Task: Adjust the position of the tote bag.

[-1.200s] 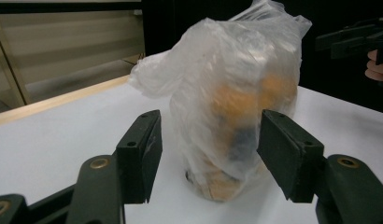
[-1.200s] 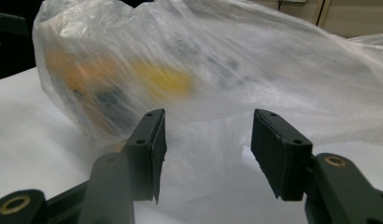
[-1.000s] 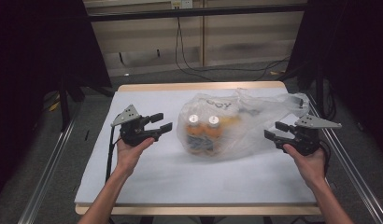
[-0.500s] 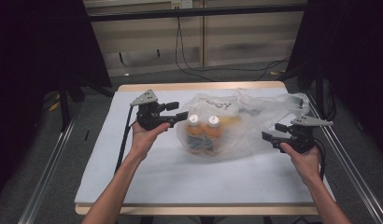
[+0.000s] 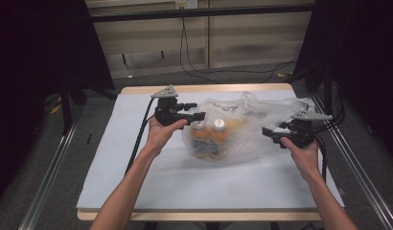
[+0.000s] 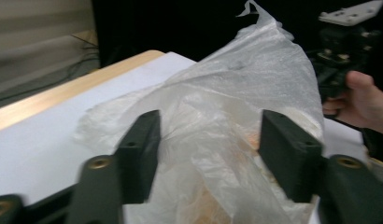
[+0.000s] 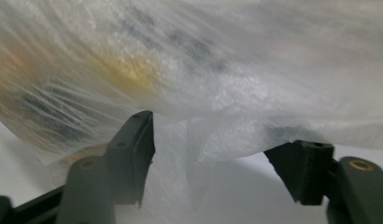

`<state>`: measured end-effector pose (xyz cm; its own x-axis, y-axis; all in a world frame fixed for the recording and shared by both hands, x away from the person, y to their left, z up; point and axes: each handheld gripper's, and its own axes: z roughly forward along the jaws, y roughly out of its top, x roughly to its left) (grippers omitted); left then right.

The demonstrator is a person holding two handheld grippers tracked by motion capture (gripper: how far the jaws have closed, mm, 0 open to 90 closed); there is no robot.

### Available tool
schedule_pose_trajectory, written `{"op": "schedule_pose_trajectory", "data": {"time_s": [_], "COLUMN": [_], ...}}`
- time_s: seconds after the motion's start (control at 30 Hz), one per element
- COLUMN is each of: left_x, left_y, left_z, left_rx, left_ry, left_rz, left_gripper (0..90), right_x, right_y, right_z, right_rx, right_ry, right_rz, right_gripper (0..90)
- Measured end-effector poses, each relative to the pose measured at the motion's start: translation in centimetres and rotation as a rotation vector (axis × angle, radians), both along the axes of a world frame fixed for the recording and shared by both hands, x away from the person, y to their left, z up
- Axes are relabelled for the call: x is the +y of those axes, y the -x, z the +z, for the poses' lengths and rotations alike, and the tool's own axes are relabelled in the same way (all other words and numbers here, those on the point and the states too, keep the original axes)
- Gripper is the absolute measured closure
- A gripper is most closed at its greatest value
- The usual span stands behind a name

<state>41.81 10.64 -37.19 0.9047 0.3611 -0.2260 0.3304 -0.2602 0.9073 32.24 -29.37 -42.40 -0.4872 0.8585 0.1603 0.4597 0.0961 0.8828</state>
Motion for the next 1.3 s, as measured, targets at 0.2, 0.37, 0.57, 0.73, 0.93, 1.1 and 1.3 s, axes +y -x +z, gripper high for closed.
{"op": "schedule_pose_trajectory", "data": {"time_s": [0.2, 0.37, 0.57, 0.73, 0.93, 1.1, 1.3], "left_x": [0.1, 0.8, 1.8, 2.7, 4.6, 6.2, 7.5], "left_y": [0.1, 0.5, 0.8, 1.4, 2.2, 2.9, 3.7], "left_z": [0.1, 0.8, 1.5, 2.0, 2.4, 2.9, 3.6], "left_rx": [-0.007, -0.035, -0.056, -0.085, -0.115, -0.148, -0.182], "left_ry": [0.014, 0.041, 0.064, 0.088, 0.115, 0.105, 0.097], "left_rz": [-0.016, -0.010, 0.010, 0.026, 0.070, 0.084, 0.097], "left_gripper": [68.0, 81.8, 83.8, 83.9, 84.4, 86.0, 87.9], "right_x": [0.1, 0.3, 0.6, 0.9, 1.4, 2.1, 2.9], "right_y": [-0.4, -0.5, -0.6, -0.5, -0.3, -0.2, -0.2], "right_z": [0.4, 1.4, 2.4, 3.4, 4.7, 5.7, 6.4], "right_rx": [-0.016, -0.040, -0.072, -0.101, -0.137, -0.165, -0.191], "right_ry": [-0.015, -0.030, -0.040, -0.052, -0.072, -0.073, -0.081], "right_rz": [-0.007, 0.006, 0.020, 0.034, 0.052, 0.074, 0.092], "right_gripper": [56.1, 77.2, 88.8, 90.0, 90.0, 89.7, 83.4]}}
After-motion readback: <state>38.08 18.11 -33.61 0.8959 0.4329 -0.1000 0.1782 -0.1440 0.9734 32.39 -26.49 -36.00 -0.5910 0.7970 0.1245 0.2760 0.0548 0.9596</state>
